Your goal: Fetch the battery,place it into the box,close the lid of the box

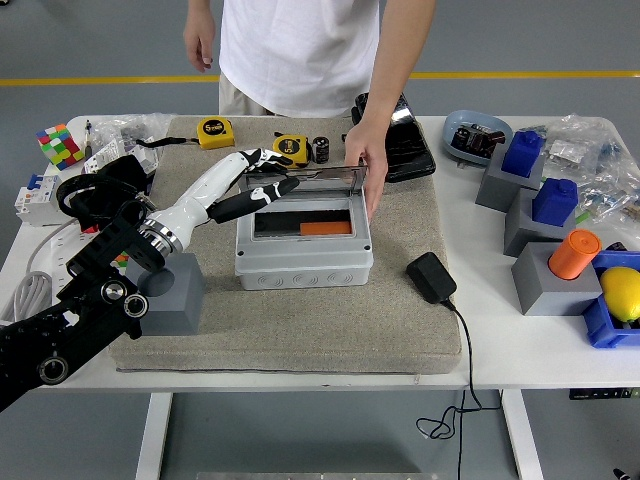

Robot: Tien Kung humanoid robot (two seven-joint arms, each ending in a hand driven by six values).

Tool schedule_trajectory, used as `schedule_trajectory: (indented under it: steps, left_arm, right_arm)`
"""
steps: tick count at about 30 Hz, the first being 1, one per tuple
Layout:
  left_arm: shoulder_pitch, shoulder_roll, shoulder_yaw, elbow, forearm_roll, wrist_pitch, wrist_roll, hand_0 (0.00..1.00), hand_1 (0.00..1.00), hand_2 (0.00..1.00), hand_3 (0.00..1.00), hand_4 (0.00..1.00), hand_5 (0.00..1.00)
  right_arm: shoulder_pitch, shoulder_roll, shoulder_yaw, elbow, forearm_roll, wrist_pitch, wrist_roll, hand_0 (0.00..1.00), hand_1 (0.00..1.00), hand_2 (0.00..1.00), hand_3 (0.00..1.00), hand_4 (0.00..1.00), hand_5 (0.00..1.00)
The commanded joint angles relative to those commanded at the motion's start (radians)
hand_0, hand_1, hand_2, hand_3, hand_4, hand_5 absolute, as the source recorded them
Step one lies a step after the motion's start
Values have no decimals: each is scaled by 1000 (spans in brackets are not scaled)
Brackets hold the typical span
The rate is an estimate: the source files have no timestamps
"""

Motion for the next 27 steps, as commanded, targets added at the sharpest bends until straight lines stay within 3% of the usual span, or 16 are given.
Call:
schedule_trajectory:
  steps: [5,6,14,27]
  left_arm:
    - [25,26,10,-45,-72,-6,-19,656,691,691,720,998,998]
    - [29,28,11,-51,-82,-8,-21,605,660,666,693,998,998]
    - [43,37,27,-63,-170,-26,-40,605,659,662,688,998,998]
    - [54,40,37,-73,-183,-34,-34,595,657,658,685,998,998]
  right_arm:
    - [0,-3,5,-1,-1,2,-1,651,655,656,536,960,410]
    - [0,-3,6,-1,-1,3,-1,651,655,656,536,960,412]
    - [5,-1,6,1,-2,2,3,651,655,656,537,961,409]
    - [4,0,11,0,-7,3,-1,648,655,656,537,961,410]
